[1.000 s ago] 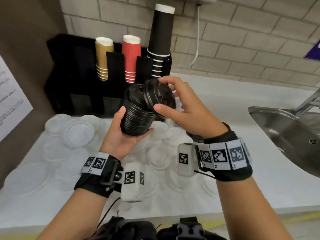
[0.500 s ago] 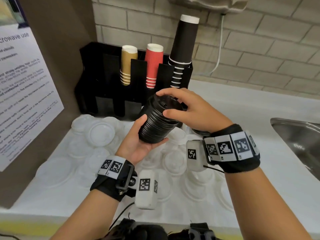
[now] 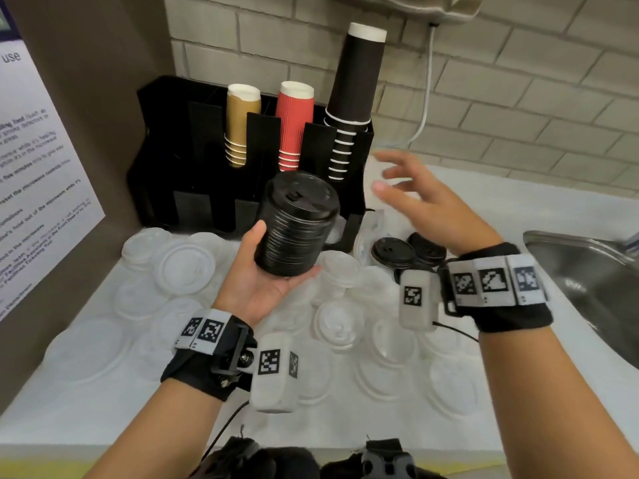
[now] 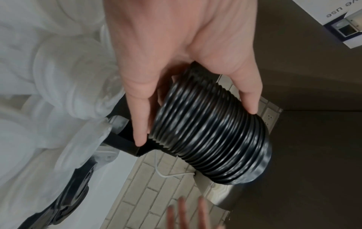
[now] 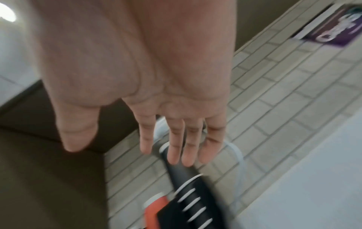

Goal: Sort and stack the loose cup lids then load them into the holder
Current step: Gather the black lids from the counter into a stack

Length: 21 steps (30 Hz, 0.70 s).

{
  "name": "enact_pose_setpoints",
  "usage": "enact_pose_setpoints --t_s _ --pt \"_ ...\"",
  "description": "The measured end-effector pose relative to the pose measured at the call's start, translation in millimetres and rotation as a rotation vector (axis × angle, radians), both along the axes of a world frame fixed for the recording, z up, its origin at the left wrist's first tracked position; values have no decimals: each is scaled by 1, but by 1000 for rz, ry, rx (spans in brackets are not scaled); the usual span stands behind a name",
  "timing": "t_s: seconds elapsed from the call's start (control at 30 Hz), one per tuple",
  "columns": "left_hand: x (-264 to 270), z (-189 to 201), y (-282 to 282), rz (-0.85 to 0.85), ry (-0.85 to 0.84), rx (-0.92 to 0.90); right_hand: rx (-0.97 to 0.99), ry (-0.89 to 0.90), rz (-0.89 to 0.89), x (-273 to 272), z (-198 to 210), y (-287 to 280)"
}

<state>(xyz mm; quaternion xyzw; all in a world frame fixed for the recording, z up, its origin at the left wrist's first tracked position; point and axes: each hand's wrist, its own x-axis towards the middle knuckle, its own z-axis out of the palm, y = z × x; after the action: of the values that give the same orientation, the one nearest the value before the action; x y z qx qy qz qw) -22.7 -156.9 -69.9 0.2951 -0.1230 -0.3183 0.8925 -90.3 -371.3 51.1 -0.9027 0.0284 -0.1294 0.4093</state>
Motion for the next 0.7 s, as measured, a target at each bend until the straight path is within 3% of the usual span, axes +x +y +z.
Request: enact_pose_setpoints --t_s 0.13,0.23,0.3,0.47,0.7 --pt "8 -1 5 21 24 -17 -52 239 -263 -13 -13 -72" --pt "11 0 6 38 -17 -9 -295 563 -294 -15 -33 -104" --pt "12 0 5 43 -52 -10 -385 672 -255 -11 -46 -108" --pt "15 0 0 41 -110 -60 -379 724 -175 25 -66 -92" --pt "18 2 1 73 -54 -47 -599 777 -193 72 -92 -78"
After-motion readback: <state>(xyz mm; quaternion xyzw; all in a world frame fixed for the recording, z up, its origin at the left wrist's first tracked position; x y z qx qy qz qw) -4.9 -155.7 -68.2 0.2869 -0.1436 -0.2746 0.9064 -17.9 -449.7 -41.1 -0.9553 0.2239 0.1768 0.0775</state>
